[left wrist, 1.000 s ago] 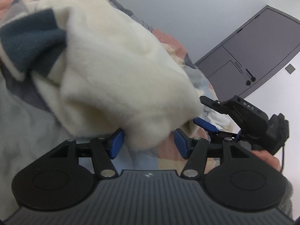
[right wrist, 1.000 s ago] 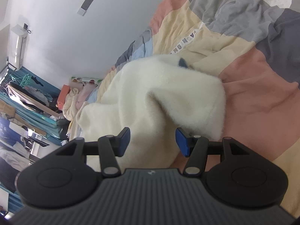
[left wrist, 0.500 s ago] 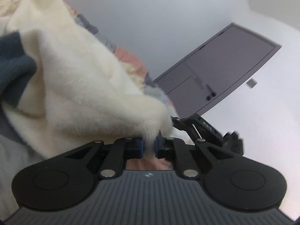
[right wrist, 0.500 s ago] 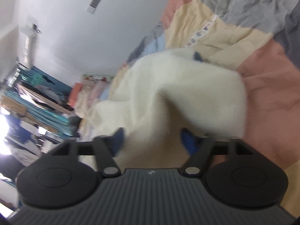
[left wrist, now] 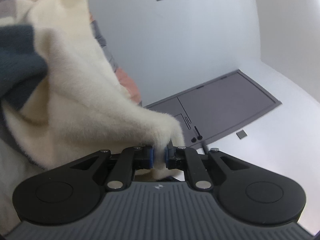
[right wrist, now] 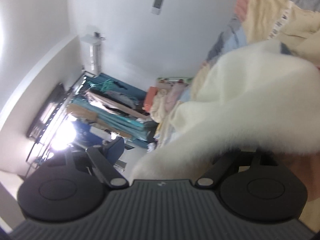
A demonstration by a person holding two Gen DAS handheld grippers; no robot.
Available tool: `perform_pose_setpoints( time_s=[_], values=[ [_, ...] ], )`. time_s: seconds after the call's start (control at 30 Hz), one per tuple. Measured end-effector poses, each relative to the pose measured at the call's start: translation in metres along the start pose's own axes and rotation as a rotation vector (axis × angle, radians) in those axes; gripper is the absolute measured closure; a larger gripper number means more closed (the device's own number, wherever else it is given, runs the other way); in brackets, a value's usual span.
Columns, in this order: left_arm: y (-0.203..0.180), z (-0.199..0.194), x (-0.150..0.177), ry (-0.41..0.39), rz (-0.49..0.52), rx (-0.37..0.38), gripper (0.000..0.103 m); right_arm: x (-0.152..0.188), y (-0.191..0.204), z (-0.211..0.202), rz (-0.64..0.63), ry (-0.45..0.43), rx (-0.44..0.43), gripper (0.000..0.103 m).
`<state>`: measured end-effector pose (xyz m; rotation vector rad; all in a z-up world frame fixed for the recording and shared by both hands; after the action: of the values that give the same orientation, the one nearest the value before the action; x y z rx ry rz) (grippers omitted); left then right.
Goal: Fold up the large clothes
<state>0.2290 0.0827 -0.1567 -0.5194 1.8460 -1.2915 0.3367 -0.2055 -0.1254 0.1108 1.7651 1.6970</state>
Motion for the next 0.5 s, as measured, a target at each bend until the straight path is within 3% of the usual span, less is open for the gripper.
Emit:
perform_pose_setpoints(
  time_s=[0.17,0.3,0.5],
  values=[
    [0.008,-0.002,-0.005,-0.001,-0.04,-0.008,0.089,0.006,0.012,-0.002,0.01,0.046,-0.059,0.016],
    [0.014,-0.007,-0.009,0.002,-0.071,0.002,0.065,0.004,0.025,-0.009,0.008,0.065,-0.102,0.016],
    [0.001,-0.007,0.0,0.018,-0.07,0.054,0.064,0.003,0.029,-0.019,-0.009,0.083,-0.062,0.016]
  ],
)
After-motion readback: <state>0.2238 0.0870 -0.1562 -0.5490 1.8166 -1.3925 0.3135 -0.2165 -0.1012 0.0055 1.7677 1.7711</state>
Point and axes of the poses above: each gripper's, at about its wrist camera, not at the fingertips, and z roughly the way its jaws point, y to its left, x to its underside, the point moved 9 cm from there along z, roughly the way its jaws point, and after that the axes turned 7 degrees about -x, right-handed, at the moved point
